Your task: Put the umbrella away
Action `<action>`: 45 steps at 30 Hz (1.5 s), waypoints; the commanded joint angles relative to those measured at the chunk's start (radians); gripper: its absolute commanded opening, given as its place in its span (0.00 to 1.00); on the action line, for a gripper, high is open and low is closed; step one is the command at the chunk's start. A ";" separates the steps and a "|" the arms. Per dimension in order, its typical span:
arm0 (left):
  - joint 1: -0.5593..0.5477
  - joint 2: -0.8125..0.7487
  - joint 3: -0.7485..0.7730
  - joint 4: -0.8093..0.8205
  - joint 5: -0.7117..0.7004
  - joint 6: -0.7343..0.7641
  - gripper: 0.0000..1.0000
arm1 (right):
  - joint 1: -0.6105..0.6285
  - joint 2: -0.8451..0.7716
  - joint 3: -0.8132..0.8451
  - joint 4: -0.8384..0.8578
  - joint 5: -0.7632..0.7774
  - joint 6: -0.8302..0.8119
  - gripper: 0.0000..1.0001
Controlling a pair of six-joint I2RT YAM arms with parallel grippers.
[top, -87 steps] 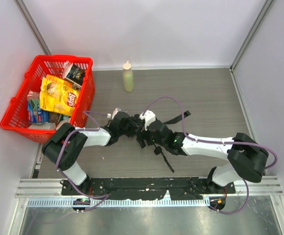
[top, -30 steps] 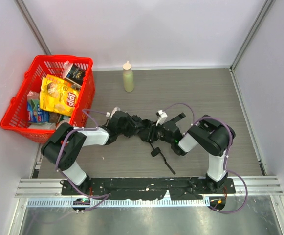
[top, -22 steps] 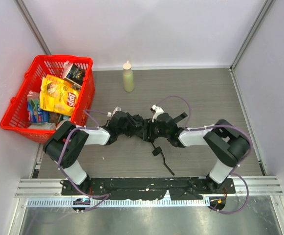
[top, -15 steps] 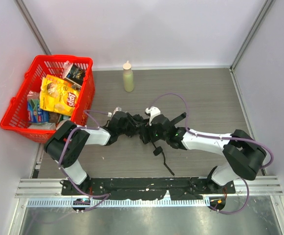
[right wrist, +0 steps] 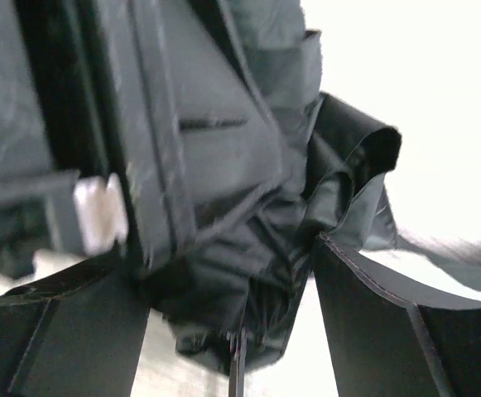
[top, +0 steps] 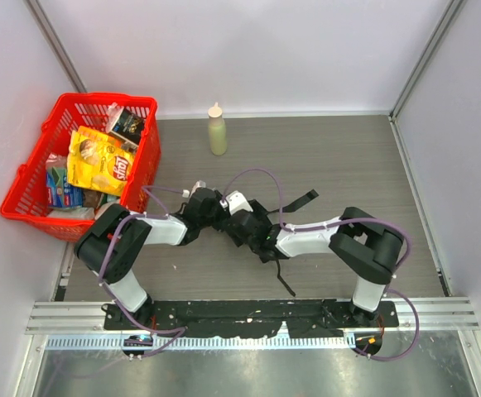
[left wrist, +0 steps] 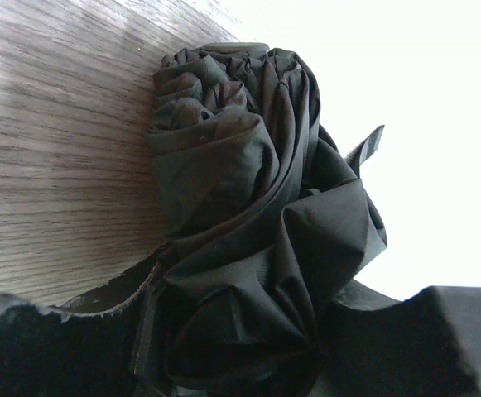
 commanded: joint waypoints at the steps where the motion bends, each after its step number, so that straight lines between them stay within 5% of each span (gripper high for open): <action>1: -0.002 0.062 -0.075 -0.347 -0.031 0.044 0.00 | 0.004 0.074 0.047 0.099 0.170 -0.020 0.77; 6: -0.002 0.058 -0.086 -0.330 -0.020 0.036 0.00 | 0.001 0.132 0.061 0.129 0.161 -0.028 0.77; 8: -0.003 0.058 -0.086 -0.324 -0.010 0.035 0.00 | -0.019 0.144 0.044 0.165 0.095 -0.010 0.67; 10: -0.003 0.052 -0.089 -0.319 -0.003 0.035 0.00 | -0.051 0.146 0.016 0.189 0.040 0.020 0.23; 12: -0.002 0.030 -0.097 -0.312 -0.002 0.044 0.00 | -0.059 0.131 -0.033 0.252 -0.018 0.021 0.01; 15: -0.003 -0.006 -0.103 -0.293 0.010 0.061 0.01 | -0.063 0.100 -0.123 0.330 -0.098 0.003 0.01; 22: -0.003 -0.199 -0.129 -0.325 0.001 0.097 0.51 | -0.100 0.077 -0.194 0.416 -0.253 -0.039 0.01; 30: 0.036 -0.477 -0.106 -0.585 0.053 0.168 0.91 | -0.123 0.043 -0.258 0.481 -0.269 -0.109 0.01; 38: 0.171 -0.701 -0.057 -0.700 0.165 0.174 0.86 | -0.119 -0.001 -0.315 0.540 -0.243 -0.166 0.01; 45: 0.184 -0.444 0.252 -0.865 0.141 0.123 0.88 | -0.120 -0.006 -0.321 0.551 -0.246 -0.175 0.01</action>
